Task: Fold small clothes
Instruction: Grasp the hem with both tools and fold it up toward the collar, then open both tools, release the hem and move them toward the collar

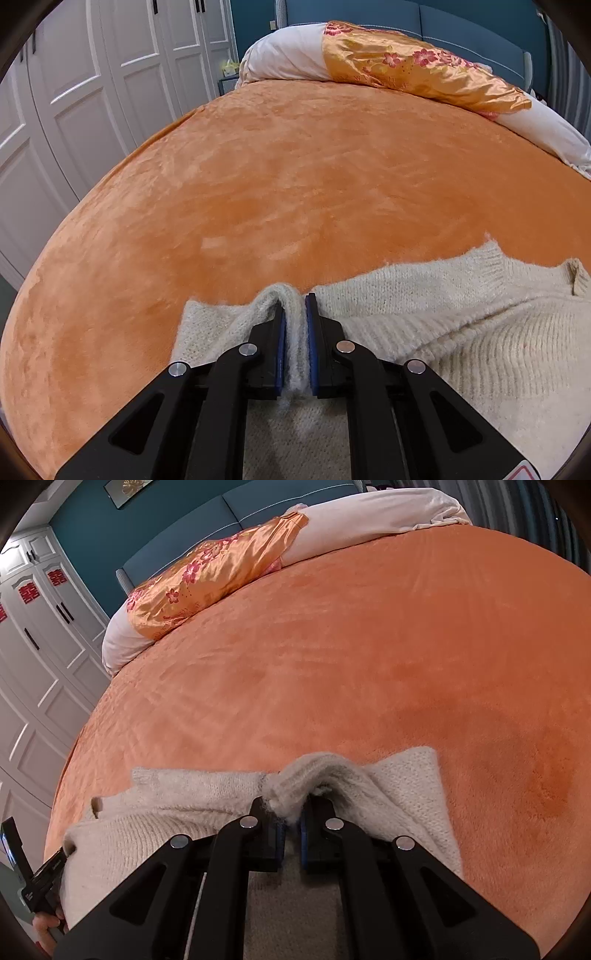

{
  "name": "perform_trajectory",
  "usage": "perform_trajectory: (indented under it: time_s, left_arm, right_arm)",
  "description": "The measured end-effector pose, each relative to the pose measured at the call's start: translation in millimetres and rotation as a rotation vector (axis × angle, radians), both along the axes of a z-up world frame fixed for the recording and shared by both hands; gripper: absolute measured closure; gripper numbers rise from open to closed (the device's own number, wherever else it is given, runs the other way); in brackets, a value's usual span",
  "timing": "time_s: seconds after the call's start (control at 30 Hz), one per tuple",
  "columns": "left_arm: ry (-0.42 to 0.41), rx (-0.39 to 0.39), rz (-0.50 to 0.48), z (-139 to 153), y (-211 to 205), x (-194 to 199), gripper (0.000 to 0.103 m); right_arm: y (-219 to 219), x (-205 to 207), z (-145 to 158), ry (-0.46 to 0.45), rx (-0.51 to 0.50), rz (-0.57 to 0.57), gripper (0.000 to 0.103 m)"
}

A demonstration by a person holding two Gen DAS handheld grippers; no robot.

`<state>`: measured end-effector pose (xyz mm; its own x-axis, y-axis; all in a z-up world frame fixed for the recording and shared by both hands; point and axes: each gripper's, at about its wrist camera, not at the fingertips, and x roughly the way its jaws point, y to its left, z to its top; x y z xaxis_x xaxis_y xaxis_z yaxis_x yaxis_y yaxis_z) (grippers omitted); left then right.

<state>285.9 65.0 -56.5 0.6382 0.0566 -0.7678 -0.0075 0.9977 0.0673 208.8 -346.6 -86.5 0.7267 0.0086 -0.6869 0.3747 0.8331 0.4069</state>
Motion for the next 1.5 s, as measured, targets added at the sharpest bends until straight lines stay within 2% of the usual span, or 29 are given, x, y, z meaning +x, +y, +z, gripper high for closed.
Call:
perform_trajectory:
  time_s: [0.2,0.3,0.33,0.37,0.4,0.43,0.47,0.5,0.53,0.63,0.7,0.77,0.83,0.9,0.93,1.0,1.17,1.2,1.3,1.37,1.43,1.5]
  left_arm:
    - [-0.007,-0.026,0.0,6,3,-2,0.092]
    - [-0.014,-0.132,-0.005,25,19,-8,0.086]
    - [-0.032,-0.18,-0.007,35,27,-15,0.085]
    - [-0.052,-0.216,-0.009,46,33,-22,0.083]
    - [-0.078,-0.221,0.01,57,38,-31,0.062]
    - [-0.108,-0.202,0.046,68,41,-38,0.046]
    - [-0.155,-0.19,0.077,79,45,-48,0.032]
    - [-0.213,-0.202,0.078,93,48,-59,0.033]
    - [-0.234,-0.214,0.046,106,47,-69,0.033]
    - [-0.177,-0.19,-0.077,118,23,-86,0.033]
    - [-0.124,-0.17,-0.186,110,-2,-98,0.033]
    - [-0.068,-0.153,-0.273,92,-27,-108,0.036]
    - [-0.007,-0.141,-0.324,69,-45,-116,0.042]
    - [0.047,-0.129,-0.321,46,-50,-119,0.043]
    - [0.072,-0.107,-0.293,33,-49,-117,0.043]
    - [0.064,-0.13,-0.262,23,-35,-115,0.039]
    - [0.036,-0.141,-0.089,45,21,-89,0.044]
    - [0.024,-0.165,-0.067,53,32,-80,0.044]
    - [0.016,-0.231,-0.023,69,51,-52,0.041]
    - [0.064,-0.291,-0.035,68,49,-25,0.035]
    - [0.125,-0.304,-0.051,60,39,-5,0.035]
    - [0.173,-0.301,-0.093,49,23,6,0.035]
  right_arm:
    - [-4,-3,4,-0.007,0.033,0.006,0.098]
    - [-14,-15,23,-0.055,0.11,0.004,0.091]
    - [-16,-23,32,-0.086,0.121,-0.001,0.086]
    - [-17,-31,42,-0.116,0.113,-0.012,0.071]
    - [-17,-44,58,-0.153,0.071,-0.041,0.061]
    - [-16,-54,70,-0.179,0.039,-0.063,0.057]
    - [-16,-64,83,-0.2,0.019,-0.061,0.057]
    - [-13,-69,90,-0.195,0.007,-0.047,0.058]
    - [-7,-72,97,-0.179,-0.018,-0.024,0.064]
    - [36,-83,105,-0.126,-0.136,0.124,0.08]
    - [81,-89,97,-0.087,-0.216,0.256,0.087]
    - [122,-93,85,-0.06,-0.256,0.372,0.089]
    - [162,-98,68,-0.036,-0.263,0.48,0.09]
    - [186,-100,54,-0.017,-0.296,0.538,0.09]
    - [188,-101,49,-0.014,-0.324,0.538,0.093]
    - [169,-96,44,0.001,-0.314,0.493,0.093]
    - [64,-92,60,0.043,-0.236,0.173,0.093]
    - [52,-91,66,0.036,-0.236,0.149,0.092]
    - [27,-76,86,0.006,-0.22,0.101,0.082]
    - [18,-61,89,0.002,-0.167,0.089,0.045]
    - [15,-43,84,0.015,-0.134,0.082,0.043]
    - [14,-17,68,0.089,-0.127,0.098,0.044]
